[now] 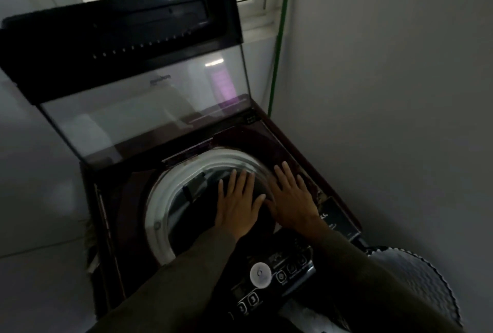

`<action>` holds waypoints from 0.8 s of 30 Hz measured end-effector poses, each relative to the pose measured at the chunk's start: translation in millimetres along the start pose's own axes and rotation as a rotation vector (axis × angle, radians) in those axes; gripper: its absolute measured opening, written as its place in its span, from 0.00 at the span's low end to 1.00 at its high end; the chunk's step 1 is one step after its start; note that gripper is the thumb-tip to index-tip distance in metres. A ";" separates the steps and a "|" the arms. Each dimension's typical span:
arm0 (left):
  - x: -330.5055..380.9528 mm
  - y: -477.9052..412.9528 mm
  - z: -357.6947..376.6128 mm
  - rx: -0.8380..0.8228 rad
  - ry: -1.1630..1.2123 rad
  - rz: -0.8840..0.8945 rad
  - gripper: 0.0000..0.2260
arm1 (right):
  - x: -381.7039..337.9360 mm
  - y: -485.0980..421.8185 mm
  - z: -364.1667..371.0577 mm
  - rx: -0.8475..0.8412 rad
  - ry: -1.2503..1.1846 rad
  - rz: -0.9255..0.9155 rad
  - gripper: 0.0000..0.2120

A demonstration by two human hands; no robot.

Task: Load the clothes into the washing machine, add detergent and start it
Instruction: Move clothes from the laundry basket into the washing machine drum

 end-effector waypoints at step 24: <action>322.9 2.2 77.4 -0.123 -0.101 0.543 0.35 | 252.5 228.6 17.3 0.029 -0.183 0.575 0.39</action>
Point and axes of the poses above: each hand's wrist, its own y-axis away from the middle knuckle, its own z-axis out of the palm, x = y × z, the point moved 4 cm from there along -y, towards the middle knuckle, and after that the axes turned 4 degrees about x, right-handed, at the moved point
